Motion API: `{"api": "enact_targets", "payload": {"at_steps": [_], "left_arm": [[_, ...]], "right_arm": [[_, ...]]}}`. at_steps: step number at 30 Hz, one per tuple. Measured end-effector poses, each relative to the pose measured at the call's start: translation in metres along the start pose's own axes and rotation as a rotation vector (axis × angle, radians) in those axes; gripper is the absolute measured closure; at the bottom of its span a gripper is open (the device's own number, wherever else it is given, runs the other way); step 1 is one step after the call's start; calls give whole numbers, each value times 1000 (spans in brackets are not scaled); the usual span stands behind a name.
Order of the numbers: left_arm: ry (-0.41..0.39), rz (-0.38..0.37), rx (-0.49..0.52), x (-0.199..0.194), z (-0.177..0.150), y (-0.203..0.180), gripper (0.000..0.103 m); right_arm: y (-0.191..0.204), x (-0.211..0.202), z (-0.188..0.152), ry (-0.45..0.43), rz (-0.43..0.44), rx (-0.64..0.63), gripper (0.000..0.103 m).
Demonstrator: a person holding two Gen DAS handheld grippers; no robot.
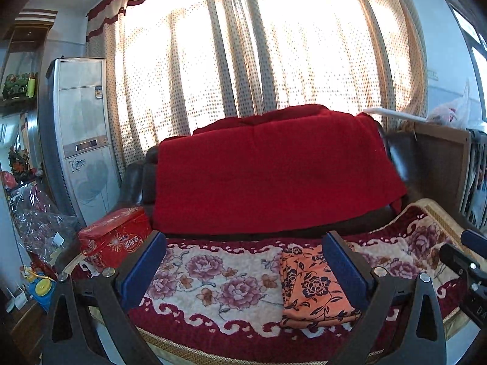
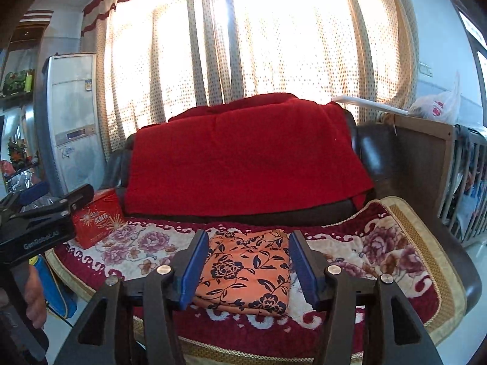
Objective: Fold small clothes
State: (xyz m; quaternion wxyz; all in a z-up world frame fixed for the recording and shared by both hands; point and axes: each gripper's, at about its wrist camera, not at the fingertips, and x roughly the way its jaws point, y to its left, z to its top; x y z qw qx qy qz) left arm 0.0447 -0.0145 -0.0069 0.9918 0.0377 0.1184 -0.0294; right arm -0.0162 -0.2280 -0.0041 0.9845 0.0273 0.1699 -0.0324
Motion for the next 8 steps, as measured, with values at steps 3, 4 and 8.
{"api": "enact_targets", "payload": {"at_steps": [3,4,8], "left_arm": [[7,-24,-21,1,-1,4,1],[9,-36,-28,3,-3,6,1],[17,-46,-28,16,-10,6,1]], "right_arm": [[8,-1,0,-2,-4,-22,43],[10,1,-2,0,-8,-34,43],[13,22,-10,49,0,-36,43]]}}
